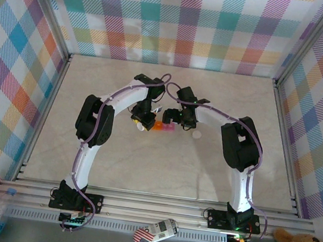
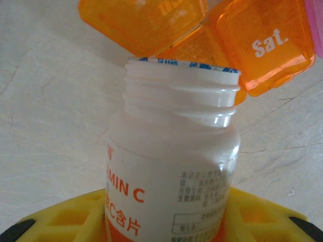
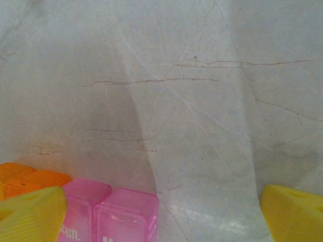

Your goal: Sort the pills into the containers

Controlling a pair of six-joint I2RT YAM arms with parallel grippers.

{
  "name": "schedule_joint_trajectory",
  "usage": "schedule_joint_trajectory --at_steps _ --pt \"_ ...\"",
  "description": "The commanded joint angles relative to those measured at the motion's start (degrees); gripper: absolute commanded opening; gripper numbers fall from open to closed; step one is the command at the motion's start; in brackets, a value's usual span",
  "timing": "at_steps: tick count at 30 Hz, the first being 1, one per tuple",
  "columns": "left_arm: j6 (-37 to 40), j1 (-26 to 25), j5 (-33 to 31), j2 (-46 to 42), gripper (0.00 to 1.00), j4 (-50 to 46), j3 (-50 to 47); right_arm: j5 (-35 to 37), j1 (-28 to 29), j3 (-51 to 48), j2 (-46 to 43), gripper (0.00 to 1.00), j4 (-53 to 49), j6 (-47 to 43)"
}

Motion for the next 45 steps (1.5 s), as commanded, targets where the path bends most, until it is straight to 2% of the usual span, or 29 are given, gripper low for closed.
schedule_joint_trajectory --at_steps 1,21,45 --pt "1.1 -0.5 -0.9 0.5 0.00 -3.1 1.8 -1.3 -0.2 1.8 2.1 0.98 0.5 -0.2" --pt "0.7 -2.0 -2.8 4.8 0.00 -11.7 9.9 -2.7 -0.6 1.9 2.8 0.98 1.2 0.0" --pt "0.6 -2.0 -3.4 7.5 0.00 -13.3 12.4 -3.4 -0.7 2.0 2.9 0.98 1.2 0.6"
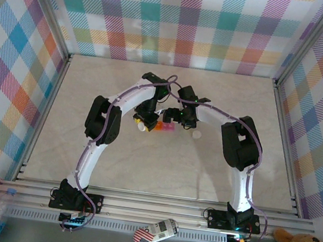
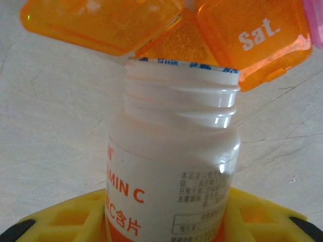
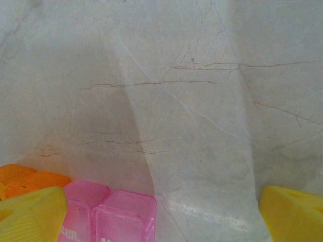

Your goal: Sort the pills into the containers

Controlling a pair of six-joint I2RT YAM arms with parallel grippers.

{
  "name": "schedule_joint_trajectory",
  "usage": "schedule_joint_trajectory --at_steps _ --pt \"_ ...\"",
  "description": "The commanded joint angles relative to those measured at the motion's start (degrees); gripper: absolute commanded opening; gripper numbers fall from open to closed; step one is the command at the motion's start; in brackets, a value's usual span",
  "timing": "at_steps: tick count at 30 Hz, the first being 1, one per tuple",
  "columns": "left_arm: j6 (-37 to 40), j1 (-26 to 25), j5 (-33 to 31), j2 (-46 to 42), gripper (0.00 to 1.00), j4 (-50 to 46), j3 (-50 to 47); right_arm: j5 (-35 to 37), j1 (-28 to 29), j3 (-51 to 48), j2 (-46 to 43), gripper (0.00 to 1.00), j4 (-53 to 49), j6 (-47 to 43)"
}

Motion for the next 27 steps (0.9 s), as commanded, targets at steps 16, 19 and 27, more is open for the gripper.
schedule_joint_trajectory --at_steps 16,19,27 --pt "0.6 0.6 1.8 -4.1 0.00 1.6 -1.3 -1.9 -0.3 -0.1 0.4 0.98 1.9 1.0" --pt "0.6 1.0 2.6 -6.6 0.00 3.3 -4.0 -2.2 -0.5 -0.9 -0.2 0.98 2.3 1.5" --pt "1.2 1.6 5.2 -15.4 0.00 10.9 -14.6 -1.8 -0.8 -2.6 -2.9 0.98 2.1 2.3"
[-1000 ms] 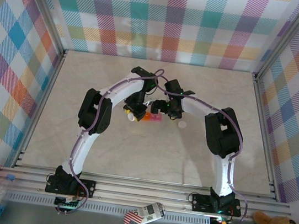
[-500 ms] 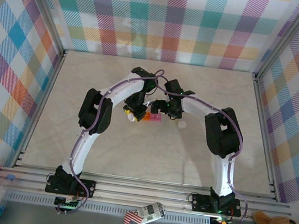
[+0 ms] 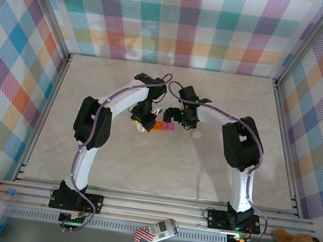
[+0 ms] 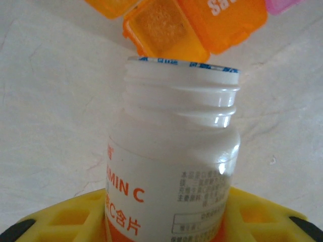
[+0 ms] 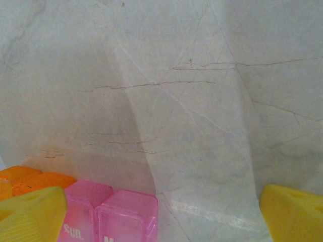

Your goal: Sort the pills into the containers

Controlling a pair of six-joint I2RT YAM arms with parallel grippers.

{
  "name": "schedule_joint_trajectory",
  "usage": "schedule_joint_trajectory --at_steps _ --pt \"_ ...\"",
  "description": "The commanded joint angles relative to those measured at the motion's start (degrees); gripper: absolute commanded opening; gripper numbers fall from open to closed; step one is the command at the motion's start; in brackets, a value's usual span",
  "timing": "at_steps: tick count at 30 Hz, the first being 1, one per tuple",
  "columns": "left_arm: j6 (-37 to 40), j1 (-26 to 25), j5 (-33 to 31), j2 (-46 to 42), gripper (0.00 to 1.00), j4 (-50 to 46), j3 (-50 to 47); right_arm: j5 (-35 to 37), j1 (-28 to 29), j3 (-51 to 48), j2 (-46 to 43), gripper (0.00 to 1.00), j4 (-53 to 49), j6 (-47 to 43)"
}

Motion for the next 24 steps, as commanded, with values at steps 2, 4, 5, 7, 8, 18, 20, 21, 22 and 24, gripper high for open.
schedule_joint_trajectory --at_steps 2,4,5,7,8,18,20,21,22,24 --pt "1.5 1.0 3.3 -7.2 0.00 5.8 -5.4 -1.0 -0.5 -1.7 -2.9 0.98 0.8 0.9" --pt "1.6 1.4 4.5 -9.8 0.00 8.9 -8.7 -0.9 -0.5 -2.5 -4.3 0.98 0.7 1.2" --pt "1.7 1.6 5.4 -11.4 0.00 10.7 -10.4 -0.8 -0.5 -3.1 -5.3 0.98 0.8 1.4" --pt "1.6 2.1 6.9 -14.0 0.00 13.9 -13.3 -0.8 -0.5 -4.1 -7.3 0.98 1.0 1.8" --pt "1.4 2.3 7.5 -15.1 0.00 15.3 -14.5 -0.8 -0.5 -4.6 -8.3 0.98 0.9 1.9" --pt "-2.1 5.4 19.8 -29.7 0.00 36.9 -30.4 -8.2 -2.4 -12.7 -22.0 0.98 5.5 9.2" --pt "-2.8 5.5 20.9 -33.0 0.00 42.2 -33.8 -11.8 -3.2 -15.3 -24.5 0.98 9.1 12.1" --pt "-3.2 5.5 21.5 -34.6 0.00 44.5 -35.4 -14.1 -3.5 -16.4 -25.8 0.98 11.3 13.7" --pt "-3.6 5.6 22.4 -36.0 0.00 47.1 -36.9 -16.5 -4.0 -17.8 -26.6 0.98 13.9 15.3" --pt "-4.3 5.6 24.1 -38.4 0.00 50.9 -39.1 -20.2 -4.4 -19.6 -28.1 0.97 19.0 18.2"
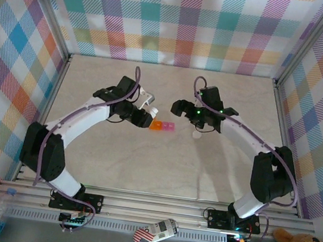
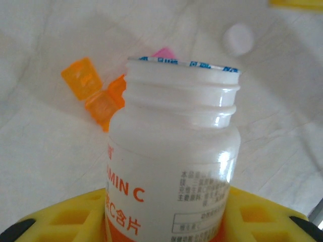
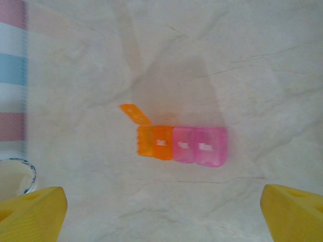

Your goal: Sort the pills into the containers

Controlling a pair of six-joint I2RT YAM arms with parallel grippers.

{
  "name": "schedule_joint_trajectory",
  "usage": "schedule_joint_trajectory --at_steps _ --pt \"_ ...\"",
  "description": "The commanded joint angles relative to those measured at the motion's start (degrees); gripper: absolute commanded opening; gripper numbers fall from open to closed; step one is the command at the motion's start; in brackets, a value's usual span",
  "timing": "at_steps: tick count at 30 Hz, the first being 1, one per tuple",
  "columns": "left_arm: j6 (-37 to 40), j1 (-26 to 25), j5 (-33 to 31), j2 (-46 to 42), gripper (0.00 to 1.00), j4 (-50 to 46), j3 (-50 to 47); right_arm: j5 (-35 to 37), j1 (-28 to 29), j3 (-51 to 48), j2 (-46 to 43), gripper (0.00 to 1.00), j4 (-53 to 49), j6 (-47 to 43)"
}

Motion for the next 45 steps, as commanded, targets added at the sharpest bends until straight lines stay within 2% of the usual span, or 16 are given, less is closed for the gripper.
schedule_joint_trajectory --at_steps 1,7,13,30,42,45 --pt "-2.2 0.5 5.3 -4.8 0.00 12.3 -3.3 -9.6 -0.6 -2.5 -2.1 0.97 10.6 7.1" --pt "-5.4 0.5 7.7 -7.7 0.00 20.8 -6.5 -16.5 -0.6 -2.6 -2.2 0.94 22.4 11.6" --pt "-6.4 0.5 9.1 -5.7 0.00 22.9 -5.7 -18.7 -0.4 -1.1 -1.3 0.92 26.7 12.1" --pt "-5.9 0.5 10.8 -2.1 0.00 23.4 -2.5 -19.8 2.8 2.0 2.1 0.80 29.3 12.2" --pt "-6.3 0.6 10.7 -2.2 0.00 23.9 -1.8 -20.8 4.3 3.2 4.7 0.64 30.3 13.3" --pt "-6.4 0.5 10.8 -2.0 0.00 23.8 -1.6 -21.7 4.5 3.4 5.3 0.56 31.0 13.7"
